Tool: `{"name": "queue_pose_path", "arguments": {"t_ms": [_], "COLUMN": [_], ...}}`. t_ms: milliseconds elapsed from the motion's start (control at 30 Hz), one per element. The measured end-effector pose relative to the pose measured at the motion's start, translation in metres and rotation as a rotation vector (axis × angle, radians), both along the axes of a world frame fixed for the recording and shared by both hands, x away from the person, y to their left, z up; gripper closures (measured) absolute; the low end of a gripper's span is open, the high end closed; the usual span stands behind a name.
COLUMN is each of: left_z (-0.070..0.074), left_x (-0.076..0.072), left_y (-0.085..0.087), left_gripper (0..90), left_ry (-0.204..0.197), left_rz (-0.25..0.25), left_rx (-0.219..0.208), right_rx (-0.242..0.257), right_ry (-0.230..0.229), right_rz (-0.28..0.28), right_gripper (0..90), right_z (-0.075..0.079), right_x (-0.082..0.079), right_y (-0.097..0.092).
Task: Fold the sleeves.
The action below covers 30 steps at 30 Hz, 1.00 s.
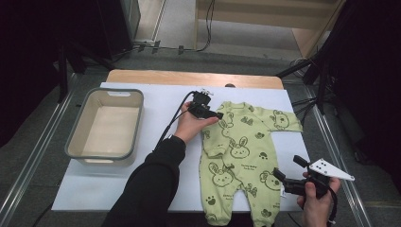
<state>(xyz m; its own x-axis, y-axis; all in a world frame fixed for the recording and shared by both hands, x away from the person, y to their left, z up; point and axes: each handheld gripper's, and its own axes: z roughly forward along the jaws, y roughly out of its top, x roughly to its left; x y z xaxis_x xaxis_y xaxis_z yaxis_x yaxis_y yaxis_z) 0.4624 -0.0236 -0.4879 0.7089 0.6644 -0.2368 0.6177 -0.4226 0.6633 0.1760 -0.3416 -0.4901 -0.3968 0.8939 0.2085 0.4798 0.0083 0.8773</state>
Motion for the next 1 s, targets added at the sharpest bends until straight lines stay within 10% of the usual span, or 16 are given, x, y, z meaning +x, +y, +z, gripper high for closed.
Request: {"name": "queue_pose_path", "arguments": {"t_ms": [367,1000], "left_z": [-0.011,-0.01], "left_x": [0.011,0.009], "left_y": [-0.012,-0.013], "left_gripper": [43.3,85.0], "left_ry": [0.036,0.052], "left_rz": [0.03,0.009], "left_rx": [0.083,0.061], "right_rx": [-0.006,-0.018], "right_ry": [0.004,-0.005], "right_rz": [0.009,0.059], "right_gripper": [0.0,0.0], "right_z": [-0.001,0.006], "right_x": [0.002,-0.001], "right_y": [0.004,0.033]}}
